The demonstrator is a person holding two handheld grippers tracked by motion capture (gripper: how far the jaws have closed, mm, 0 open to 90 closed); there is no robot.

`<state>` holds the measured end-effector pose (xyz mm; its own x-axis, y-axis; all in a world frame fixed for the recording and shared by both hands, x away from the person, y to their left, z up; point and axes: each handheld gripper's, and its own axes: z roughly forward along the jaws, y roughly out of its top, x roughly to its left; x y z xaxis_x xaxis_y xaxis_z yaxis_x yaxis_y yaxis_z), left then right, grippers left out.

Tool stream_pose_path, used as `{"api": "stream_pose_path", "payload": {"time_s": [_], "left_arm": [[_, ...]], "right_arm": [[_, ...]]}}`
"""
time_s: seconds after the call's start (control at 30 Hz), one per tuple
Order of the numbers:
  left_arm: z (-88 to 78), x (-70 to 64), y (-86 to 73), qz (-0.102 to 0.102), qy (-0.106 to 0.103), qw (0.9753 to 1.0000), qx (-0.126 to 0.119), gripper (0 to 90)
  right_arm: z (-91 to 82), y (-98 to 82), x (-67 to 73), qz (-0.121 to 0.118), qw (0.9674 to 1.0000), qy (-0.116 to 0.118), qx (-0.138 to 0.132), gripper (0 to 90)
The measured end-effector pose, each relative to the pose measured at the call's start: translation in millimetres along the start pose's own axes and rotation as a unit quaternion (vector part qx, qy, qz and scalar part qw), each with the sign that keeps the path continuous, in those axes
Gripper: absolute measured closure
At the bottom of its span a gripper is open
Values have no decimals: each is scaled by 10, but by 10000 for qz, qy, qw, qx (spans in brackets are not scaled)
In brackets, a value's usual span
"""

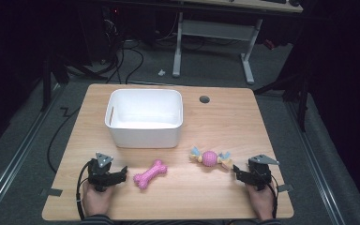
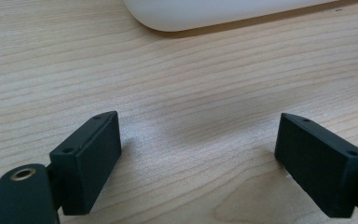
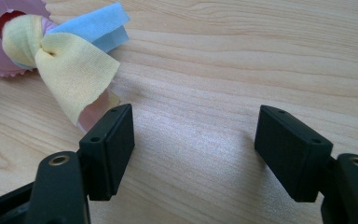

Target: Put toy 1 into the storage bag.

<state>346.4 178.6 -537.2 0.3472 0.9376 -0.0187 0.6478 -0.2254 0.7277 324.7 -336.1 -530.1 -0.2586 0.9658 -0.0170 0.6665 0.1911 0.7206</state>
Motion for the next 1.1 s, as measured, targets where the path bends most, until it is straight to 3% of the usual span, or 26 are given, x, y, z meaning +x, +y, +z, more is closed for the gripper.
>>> {"api": "stream_pose_path", "payload": {"time_s": [0.43,0.57,0.7,1.1], "left_arm": [[-7,10,-6,27,-45,10000,-7,152],[-20,37,-10,-66,-122,9999,-42,165],[-12,19,-10,123,-128,9998,3,149],[9,6,8,176,-191,9997,14,131]], "right_arm": [[0,0,5,-4,10000,2,0,284],[0,-1,5,-13,10000,0,1,284],[0,-2,6,-26,10000,15,5,275],[5,2,5,-32,10000,32,5,275]]}}
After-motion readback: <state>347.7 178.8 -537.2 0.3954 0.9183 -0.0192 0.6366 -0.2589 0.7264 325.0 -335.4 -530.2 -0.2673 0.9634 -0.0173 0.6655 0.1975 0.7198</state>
